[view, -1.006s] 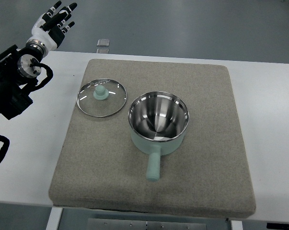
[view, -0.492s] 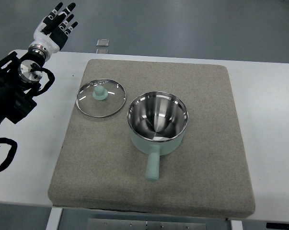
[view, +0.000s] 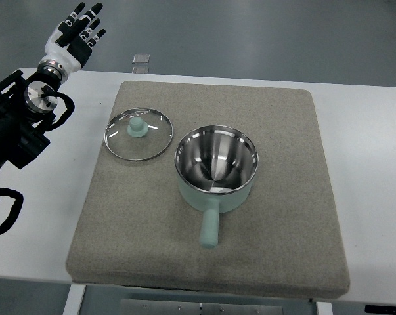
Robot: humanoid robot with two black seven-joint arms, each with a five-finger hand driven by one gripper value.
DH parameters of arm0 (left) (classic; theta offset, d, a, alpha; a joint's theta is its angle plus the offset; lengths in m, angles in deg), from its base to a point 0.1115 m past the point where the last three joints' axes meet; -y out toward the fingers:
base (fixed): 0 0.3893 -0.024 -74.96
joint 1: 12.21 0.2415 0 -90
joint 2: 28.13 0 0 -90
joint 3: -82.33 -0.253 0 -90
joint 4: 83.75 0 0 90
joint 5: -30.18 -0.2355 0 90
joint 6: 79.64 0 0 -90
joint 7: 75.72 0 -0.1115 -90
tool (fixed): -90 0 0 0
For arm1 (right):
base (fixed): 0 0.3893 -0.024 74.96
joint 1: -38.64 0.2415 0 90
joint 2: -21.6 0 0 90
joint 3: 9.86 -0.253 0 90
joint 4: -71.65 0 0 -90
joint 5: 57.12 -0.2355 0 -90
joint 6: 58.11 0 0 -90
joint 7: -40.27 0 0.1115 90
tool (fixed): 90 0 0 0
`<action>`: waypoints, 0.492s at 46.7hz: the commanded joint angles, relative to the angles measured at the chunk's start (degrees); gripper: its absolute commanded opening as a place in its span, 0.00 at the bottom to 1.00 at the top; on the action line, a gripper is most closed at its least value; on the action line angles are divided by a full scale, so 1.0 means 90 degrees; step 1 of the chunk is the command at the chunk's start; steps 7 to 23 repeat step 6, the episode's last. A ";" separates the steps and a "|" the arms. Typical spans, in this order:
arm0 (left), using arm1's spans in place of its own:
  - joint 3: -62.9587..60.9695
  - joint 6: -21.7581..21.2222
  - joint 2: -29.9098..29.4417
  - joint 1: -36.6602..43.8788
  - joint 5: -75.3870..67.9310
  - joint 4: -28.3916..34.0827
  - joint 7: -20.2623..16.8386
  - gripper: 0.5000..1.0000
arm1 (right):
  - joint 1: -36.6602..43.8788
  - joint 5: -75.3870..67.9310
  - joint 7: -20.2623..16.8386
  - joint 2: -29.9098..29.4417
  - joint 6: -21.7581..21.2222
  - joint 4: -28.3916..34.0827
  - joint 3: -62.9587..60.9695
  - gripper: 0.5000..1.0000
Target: Place lid left of pot with left hand
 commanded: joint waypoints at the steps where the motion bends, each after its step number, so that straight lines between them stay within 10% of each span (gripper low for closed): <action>1: 0.0000 -0.0001 0.0000 0.0001 0.0001 0.0000 -0.0007 0.99 | 0.0000 0.0000 -0.0010 0.0000 0.0000 0.0002 0.0000 0.85; 23: 0.0000 -0.0001 0.0000 0.0001 0.0001 0.0000 -0.0026 0.99 | -0.0029 -0.0020 -0.0019 0.0000 -0.0010 0.0002 0.0000 0.85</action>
